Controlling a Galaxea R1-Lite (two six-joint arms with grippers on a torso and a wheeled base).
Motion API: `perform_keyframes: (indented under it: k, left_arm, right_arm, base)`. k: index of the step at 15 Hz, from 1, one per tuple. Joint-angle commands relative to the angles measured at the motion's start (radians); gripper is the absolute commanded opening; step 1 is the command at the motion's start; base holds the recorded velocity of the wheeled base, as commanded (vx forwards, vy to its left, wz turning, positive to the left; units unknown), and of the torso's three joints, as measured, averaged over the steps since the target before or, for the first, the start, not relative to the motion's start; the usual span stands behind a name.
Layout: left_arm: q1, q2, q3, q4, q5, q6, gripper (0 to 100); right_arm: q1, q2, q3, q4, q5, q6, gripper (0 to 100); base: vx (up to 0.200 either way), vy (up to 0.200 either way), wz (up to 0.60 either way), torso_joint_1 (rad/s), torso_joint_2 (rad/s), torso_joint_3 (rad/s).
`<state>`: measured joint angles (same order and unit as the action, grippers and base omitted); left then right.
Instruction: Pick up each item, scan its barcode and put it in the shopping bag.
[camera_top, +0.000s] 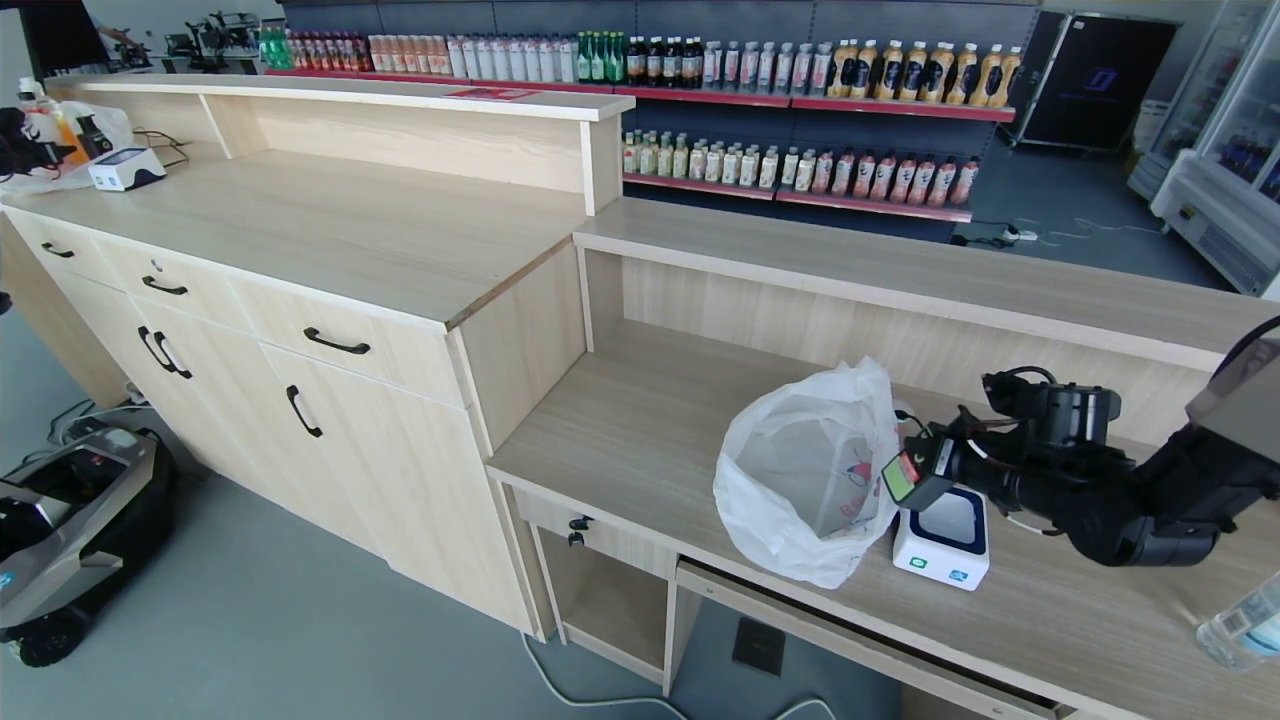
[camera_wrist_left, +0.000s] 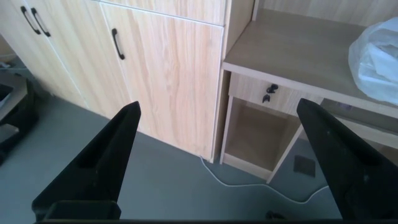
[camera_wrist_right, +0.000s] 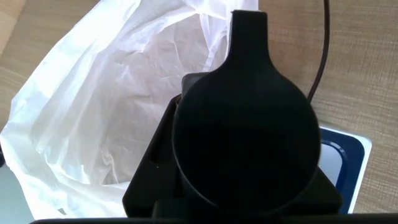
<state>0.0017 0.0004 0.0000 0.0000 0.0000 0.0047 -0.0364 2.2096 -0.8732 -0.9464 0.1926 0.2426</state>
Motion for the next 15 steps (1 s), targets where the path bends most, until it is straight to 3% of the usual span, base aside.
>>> perform_keyframes:
  k: [1,10,11,15]
  left_arm:
    - [0.0,0.0,0.0,0.0,0.0,0.0,100]
    - [0.0,0.0,0.0,0.0,0.0,0.0,100]
    - [0.0,0.0,0.0,0.0,0.0,0.0,100]
    - [0.0,0.0,0.0,0.0,0.0,0.0,100]
  right_arm:
    - [0.0,-0.001,0.002,0.0,0.001,0.0,0]
    - [0.0,-0.076,0.049,-0.006,-0.001,-0.006,0]
    - [0.001,-0.128,0.079,-0.012,-0.004,-0.058,0]
    - [-0.105,-0.349,0.306,-0.012,-0.016,-0.606,0]
  base:
    - [0.0,0.0,0.0,0.0,0.0,0.0]
    - [0.0,0.0,0.0,0.0,0.0,0.0]
    - [0.0,0.0,0.0,0.0,0.0,0.0]
    - [0.0,0.0,0.0,0.0,0.0,0.0]
